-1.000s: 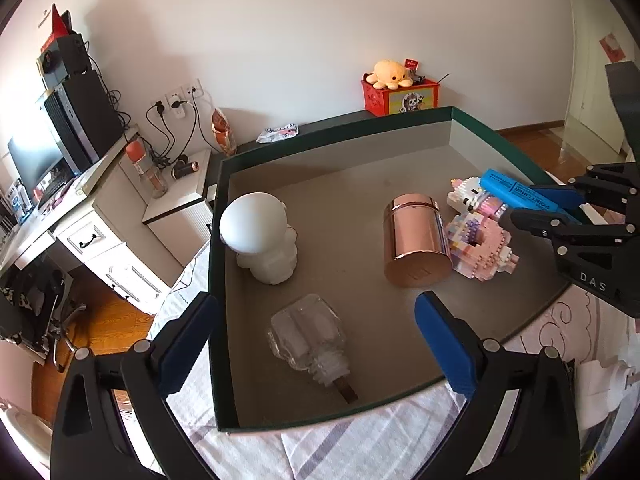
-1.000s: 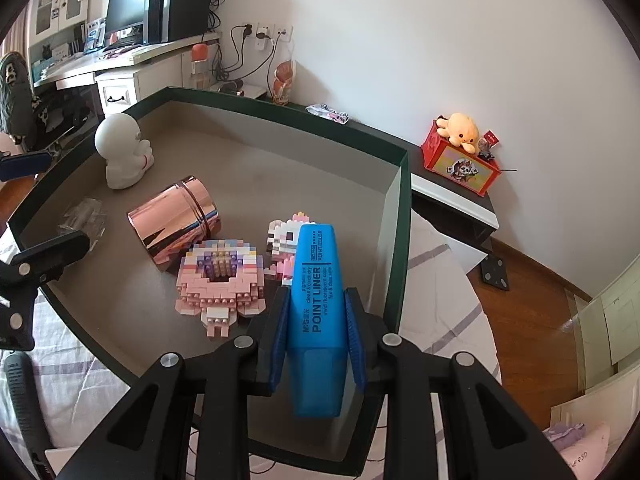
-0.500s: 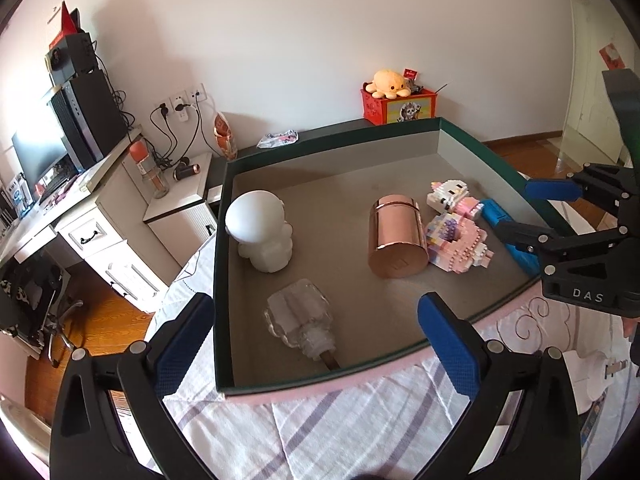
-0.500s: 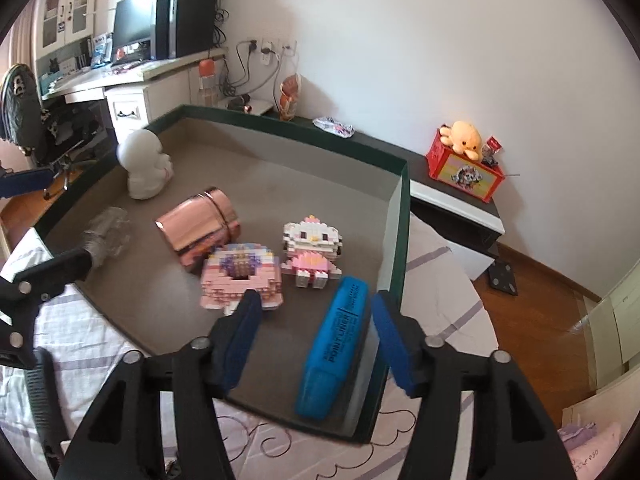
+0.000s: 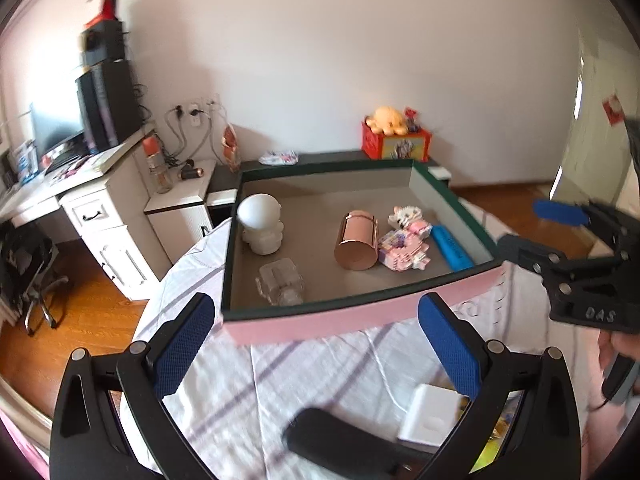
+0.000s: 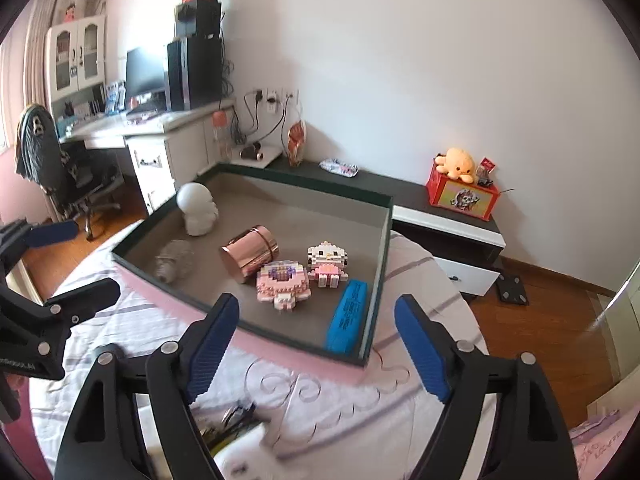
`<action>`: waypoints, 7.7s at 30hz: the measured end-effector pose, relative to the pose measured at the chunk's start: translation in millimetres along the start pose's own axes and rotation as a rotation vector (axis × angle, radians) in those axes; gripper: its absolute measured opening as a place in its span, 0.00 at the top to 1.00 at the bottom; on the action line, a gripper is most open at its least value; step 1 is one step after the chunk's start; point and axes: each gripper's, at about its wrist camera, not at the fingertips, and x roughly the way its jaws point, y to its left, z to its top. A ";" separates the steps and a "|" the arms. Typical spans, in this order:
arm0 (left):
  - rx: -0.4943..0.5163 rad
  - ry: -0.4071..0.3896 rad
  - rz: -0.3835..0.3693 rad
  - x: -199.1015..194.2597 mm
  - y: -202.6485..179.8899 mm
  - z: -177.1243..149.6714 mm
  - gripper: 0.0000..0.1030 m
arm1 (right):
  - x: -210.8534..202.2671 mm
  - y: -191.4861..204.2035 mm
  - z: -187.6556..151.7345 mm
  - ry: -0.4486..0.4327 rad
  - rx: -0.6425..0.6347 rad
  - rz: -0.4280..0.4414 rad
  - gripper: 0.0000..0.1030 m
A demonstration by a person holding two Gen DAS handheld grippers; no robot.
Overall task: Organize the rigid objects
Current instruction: 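Withdraw both grippers from the box back over the bed, then grasp the black remote with the left gripper, then grasp the white plug adapter with the right gripper while the left gripper holds the remote, then carry the remote and plug adapter into the pink box and release both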
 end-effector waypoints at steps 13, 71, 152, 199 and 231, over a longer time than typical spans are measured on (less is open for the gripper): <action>-0.059 -0.043 0.065 -83.7 -13.3 -74.2 0.00 | -98.8 0.1 -82.8 -0.096 0.103 -0.051 0.15; -0.024 0.201 0.018 17.2 -23.4 -126.2 0.35 | -48.1 0.0 -159.9 0.058 0.214 0.017 0.00; -0.008 0.171 0.050 13.7 2.8 -130.0 0.57 | 0.3 -32.9 -132.0 0.126 0.253 0.068 0.37; 0.092 0.016 -0.120 -8.9 -20.3 -29.6 0.57 | -16.2 -10.4 -62.0 0.022 0.104 0.135 0.37; 0.170 0.286 0.009 203.7 -13.0 73.3 0.57 | 197.7 -13.6 68.5 0.326 -0.101 0.082 0.37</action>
